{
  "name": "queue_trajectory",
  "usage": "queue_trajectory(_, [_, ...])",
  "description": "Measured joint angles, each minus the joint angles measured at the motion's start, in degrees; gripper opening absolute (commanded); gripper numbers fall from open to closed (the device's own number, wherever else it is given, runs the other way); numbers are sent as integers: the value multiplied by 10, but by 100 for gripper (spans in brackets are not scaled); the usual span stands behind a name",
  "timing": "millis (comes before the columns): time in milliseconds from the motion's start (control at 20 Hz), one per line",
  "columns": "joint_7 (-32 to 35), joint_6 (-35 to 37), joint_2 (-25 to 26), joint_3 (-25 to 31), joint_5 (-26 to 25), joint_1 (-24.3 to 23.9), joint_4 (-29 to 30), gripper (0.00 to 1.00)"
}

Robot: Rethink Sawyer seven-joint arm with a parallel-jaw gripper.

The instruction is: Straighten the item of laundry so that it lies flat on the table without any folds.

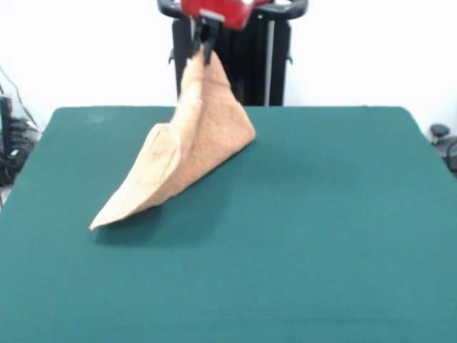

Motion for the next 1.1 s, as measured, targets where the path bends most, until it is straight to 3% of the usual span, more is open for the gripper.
queue_trajectory(550, [5, -59, 134, -6, 92, 50, -56, 0])
queue_trajectory(1100, [46, -140, 284, -7, 249, 76, -146, 0])
